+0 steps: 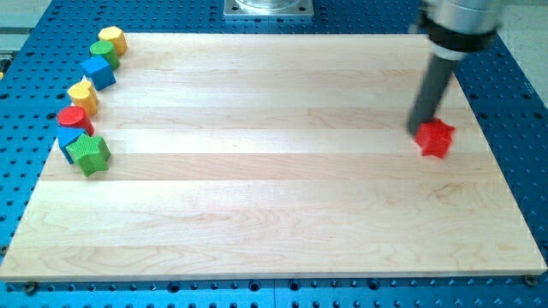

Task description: Keep red star at center right

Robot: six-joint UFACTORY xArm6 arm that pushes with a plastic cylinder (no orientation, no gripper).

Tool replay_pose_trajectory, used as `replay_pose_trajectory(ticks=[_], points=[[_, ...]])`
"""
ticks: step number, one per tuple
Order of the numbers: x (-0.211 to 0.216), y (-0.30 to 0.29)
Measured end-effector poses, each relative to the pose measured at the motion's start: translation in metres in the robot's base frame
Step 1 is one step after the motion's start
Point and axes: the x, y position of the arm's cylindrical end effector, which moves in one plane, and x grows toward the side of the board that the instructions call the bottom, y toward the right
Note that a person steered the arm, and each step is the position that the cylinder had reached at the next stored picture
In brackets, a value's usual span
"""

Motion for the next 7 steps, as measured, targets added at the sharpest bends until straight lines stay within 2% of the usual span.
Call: replay_pose_trajectory(ticks=[1,2,3,4,5,7], points=[[-0.013,-0.034],[0.039,-0.112],[0.099,-0.043],[0.088,0.018],[0.059,0.032],[0.029,0.023]])
